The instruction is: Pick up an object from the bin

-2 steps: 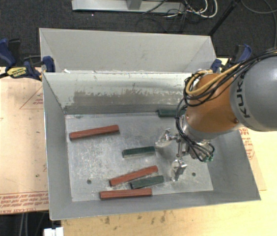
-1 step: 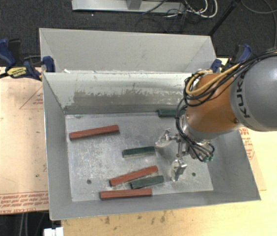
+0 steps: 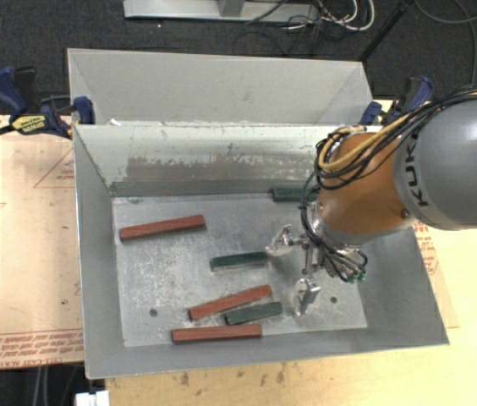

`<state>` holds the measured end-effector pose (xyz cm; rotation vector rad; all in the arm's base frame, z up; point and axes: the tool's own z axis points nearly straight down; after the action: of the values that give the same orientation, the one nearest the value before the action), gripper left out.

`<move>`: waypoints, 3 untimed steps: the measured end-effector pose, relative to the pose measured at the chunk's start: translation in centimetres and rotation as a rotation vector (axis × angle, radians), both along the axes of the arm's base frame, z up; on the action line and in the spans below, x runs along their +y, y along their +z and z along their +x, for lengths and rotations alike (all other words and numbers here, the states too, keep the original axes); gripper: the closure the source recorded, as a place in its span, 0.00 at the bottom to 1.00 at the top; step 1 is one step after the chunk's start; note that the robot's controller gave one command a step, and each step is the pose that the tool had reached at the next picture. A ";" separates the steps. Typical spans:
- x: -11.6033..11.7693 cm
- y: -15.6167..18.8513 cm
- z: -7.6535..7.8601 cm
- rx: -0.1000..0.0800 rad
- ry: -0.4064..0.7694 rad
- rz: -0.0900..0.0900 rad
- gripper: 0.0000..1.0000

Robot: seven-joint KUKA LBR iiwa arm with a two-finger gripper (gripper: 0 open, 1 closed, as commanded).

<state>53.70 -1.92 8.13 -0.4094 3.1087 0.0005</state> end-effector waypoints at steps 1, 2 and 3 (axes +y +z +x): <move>4.3 -0.3 4.0 -0.015 0.144 -0.001 1.00; 4.3 -0.6 3.6 -0.005 0.146 -0.001 0.00; 4.4 -0.3 3.9 -0.013 0.146 0.000 1.00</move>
Offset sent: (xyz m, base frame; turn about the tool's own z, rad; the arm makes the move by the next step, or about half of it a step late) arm 0.0000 0.0000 0.0000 0.0000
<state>57.57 2.50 7.79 -0.6318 3.0584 -0.0011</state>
